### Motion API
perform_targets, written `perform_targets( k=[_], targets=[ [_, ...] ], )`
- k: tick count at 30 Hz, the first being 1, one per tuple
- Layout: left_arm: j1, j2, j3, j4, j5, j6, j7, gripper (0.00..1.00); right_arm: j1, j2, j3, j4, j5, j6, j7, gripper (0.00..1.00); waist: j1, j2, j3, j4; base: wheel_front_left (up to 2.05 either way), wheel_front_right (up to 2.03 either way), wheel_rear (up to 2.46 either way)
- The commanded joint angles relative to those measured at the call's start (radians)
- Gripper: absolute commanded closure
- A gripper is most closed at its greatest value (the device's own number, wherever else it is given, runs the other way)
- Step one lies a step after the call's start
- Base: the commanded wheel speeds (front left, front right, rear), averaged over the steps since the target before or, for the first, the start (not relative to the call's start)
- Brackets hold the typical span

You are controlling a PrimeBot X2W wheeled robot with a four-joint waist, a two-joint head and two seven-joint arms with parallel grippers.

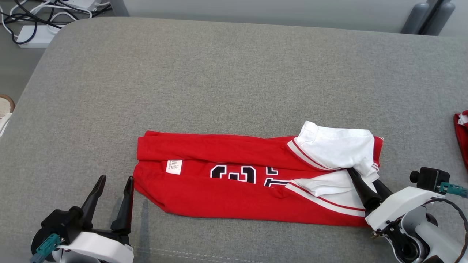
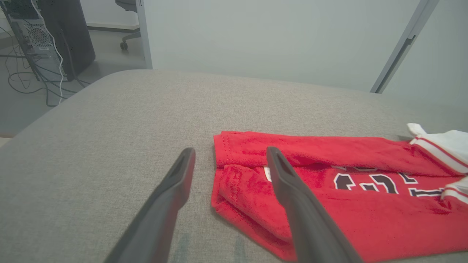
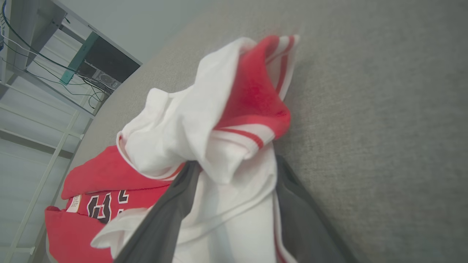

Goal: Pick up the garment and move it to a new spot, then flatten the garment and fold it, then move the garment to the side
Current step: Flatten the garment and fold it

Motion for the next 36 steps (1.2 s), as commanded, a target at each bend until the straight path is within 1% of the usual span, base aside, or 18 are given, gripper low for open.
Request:
perform_targets(
  k=[1, 2, 3, 6, 7, 10, 14, 19, 20, 21, 22, 23, 29, 36],
  targets=[
    [-0.047, 0.013, 0.045, -0.015, 0.013, -0.011, -0.006, 0.0, 0.004, -0.006, 0.033, -0.012, 0.008, 0.001, 0.013, 0.55, 0.0, 0.0, 0.002, 0.002, 0.0, 0.0, 0.0],
    [-0.048, 0.011, 0.048, -0.012, 0.016, -0.014, -0.006, 0.0, 0.003, -0.009, 0.038, -0.013, 0.011, 0.001, 0.011, 0.8, 0.0, 0.0, 0.002, 0.002, 0.0, 0.0, 0.0],
    [-0.048, 0.008, 0.051, -0.01, 0.018, -0.018, -0.006, 0.0, 0.001, -0.012, 0.041, -0.014, 0.015, 0.001, 0.007, 1.0, 0.0, 0.0, 0.003, 0.003, 0.0, 0.0, 0.0],
    [-0.051, -0.001, 0.061, -0.002, 0.023, -0.027, -0.006, 0.0, -0.005, -0.028, 0.051, -0.016, 0.021, 0.001, -0.004, 1.0, 0.0, 0.0, 0.003, 0.003, 0.0, 0.0, 0.0],
    [-0.058, -0.018, 0.082, 0.012, 0.029, -0.044, -0.006, 0.0, -0.009, -0.093, 0.041, -0.006, 0.045, 0.001, -0.044, 1.0, 0.0, 0.0, 0.004, -0.005, 0.0, 0.0, 0.0],
    [-0.06, -0.022, 0.084, 0.017, 0.029, -0.046, -0.006, 0.0, -0.007, -0.117, 0.039, -0.007, 0.054, 0.001, -0.048, 1.0, 0.0, 0.0, 0.005, -0.01, 0.0, 0.0, 0.0],
    [-0.062, -0.025, 0.088, 0.025, 0.027, -0.048, -0.006, 0.0, -0.014, -0.133, 0.06, -0.023, 0.053, 0.001, -0.043, 1.0, 0.0, 0.0, 0.009, -0.017, 0.0, 0.0, 0.0],
    [-0.068, -0.022, 0.072, 0.032, 0.014, -0.049, -0.006, 0.0, -0.039, -0.114, 0.087, -0.022, 0.055, 0.001, -0.046, 1.0, 0.0, 0.0, 0.011, -0.016, 0.0, 0.0, 0.0],
    [-0.07, -0.02, 0.069, 0.032, 0.012, -0.049, -0.006, 0.0, -0.041, -0.111, 0.087, -0.021, 0.06, 0.001, -0.047, 0.9, 0.0, 0.0, 0.012, -0.014, 0.0, 0.0, 0.0],
    [-0.071, -0.018, 0.066, 0.032, 0.01, -0.049, -0.006, 0.0, -0.042, -0.11, 0.085, -0.022, 0.066, 0.001, -0.049, 0.59, 0.0, 0.0, 0.012, -0.012, 0.0, 0.0, 0.0],
    [-0.072, -0.017, 0.063, 0.032, 0.009, -0.049, -0.006, 0.0, -0.042, -0.11, 0.084, -0.023, 0.071, 0.001, -0.051, 0.07, 0.0, 0.0, 0.013, -0.01, 0.0, 0.0, 0.0],
    [-0.072, -0.015, 0.06, 0.031, 0.007, -0.049, -0.006, 0.0, -0.041, -0.11, 0.083, -0.024, 0.078, 0.001, -0.053, 0.0, 0.0, 0.0, 0.014, -0.008, 0.0, 0.0, 0.0],
    [-0.067, -0.005, 0.034, 0.031, -0.001, -0.049, -0.006, 0.0, -0.02, -0.139, 0.076, -0.045, 0.109, 0.001, -0.062, 0.0, 0.0, 0.0, 0.014, -0.006, 0.0, 0.0, 0.0],
    [-0.074, 0.002, -0.002, 0.028, -0.007, -0.049, -0.006, 0.0, 0.031, -0.194, 0.025, -0.11, 0.148, 0.001, -0.074, 0.0, 0.0, 0.0, 0.009, -0.021, 0.0, 0.0, 0.0]
  ],
)
